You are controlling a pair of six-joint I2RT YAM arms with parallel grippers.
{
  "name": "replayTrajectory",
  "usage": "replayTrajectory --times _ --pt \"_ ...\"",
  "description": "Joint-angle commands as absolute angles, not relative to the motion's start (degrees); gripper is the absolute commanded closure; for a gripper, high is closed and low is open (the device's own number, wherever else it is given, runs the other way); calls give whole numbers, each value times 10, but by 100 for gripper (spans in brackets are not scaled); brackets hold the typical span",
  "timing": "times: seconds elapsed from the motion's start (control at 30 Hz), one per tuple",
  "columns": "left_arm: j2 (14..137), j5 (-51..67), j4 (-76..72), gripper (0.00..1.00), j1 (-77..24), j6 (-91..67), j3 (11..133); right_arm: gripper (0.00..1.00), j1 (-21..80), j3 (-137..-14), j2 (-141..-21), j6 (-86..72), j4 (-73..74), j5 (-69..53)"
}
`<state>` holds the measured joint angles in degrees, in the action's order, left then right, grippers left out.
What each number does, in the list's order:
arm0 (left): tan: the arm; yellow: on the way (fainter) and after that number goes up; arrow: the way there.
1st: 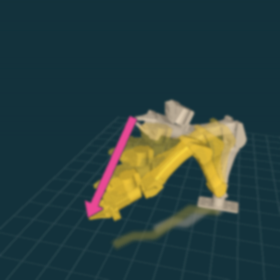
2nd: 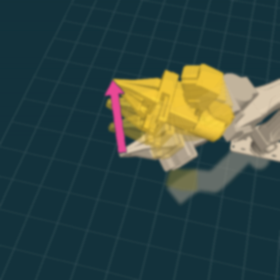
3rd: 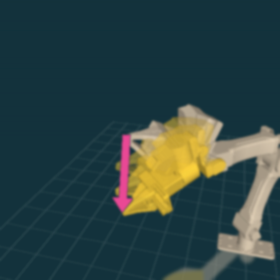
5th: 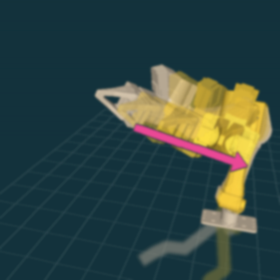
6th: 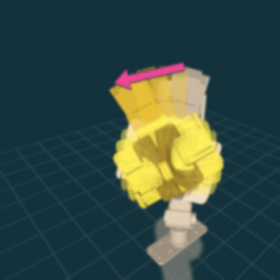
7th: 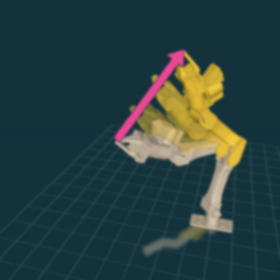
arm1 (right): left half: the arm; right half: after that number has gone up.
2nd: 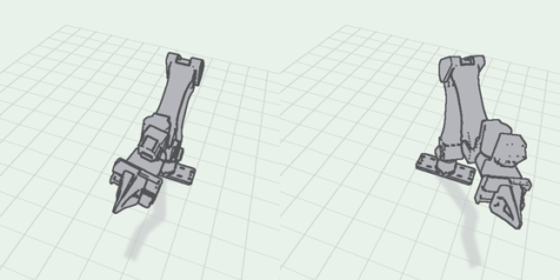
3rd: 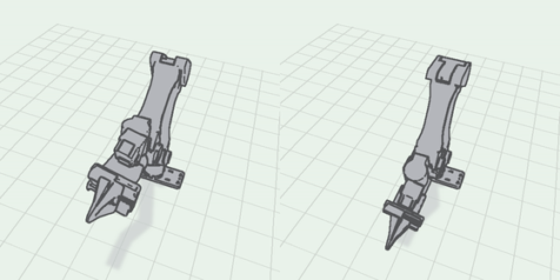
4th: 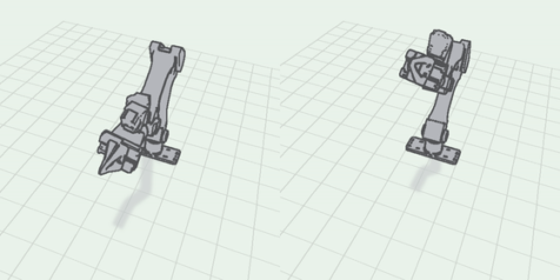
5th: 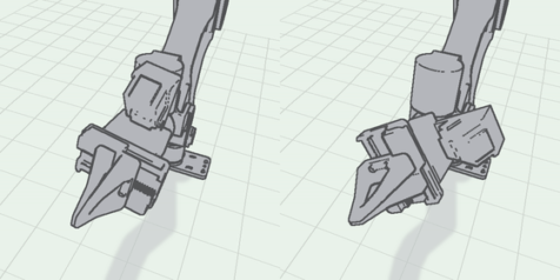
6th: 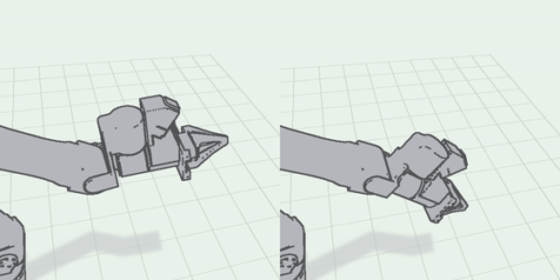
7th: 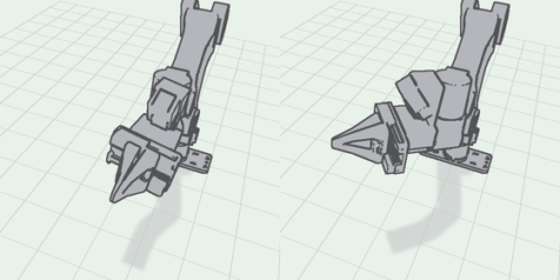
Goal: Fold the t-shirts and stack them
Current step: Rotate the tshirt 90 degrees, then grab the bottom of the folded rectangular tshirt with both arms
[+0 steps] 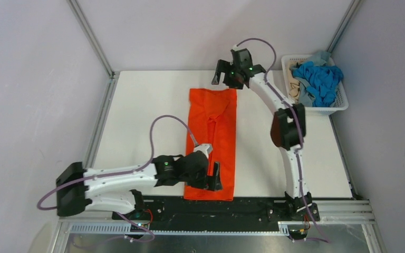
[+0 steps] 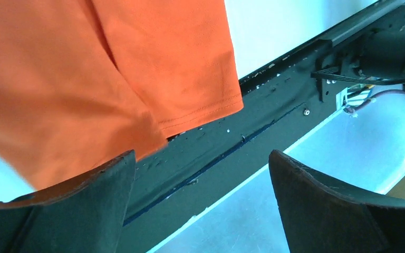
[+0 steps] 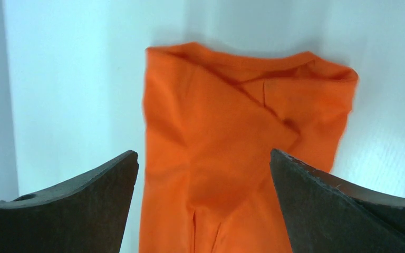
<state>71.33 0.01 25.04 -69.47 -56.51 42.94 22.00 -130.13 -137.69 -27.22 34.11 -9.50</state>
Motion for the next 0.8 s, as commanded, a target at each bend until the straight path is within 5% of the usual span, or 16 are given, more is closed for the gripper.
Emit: replayTrajectory --times 0.0,0.2,0.5,0.77 --pt "628 -106 340 0 -695 -531 428 1 229 -1142 -1174 -206 318 -74" --pt "538 -141 403 0 -691 -563 360 0 236 -818 -960 -214 253 -47" --pt "515 -145 404 0 -674 -604 284 1 423 -437 -669 -324 263 20" --pt "576 -94 320 33 -675 -602 276 4 643 -354 -607 -437 289 70"
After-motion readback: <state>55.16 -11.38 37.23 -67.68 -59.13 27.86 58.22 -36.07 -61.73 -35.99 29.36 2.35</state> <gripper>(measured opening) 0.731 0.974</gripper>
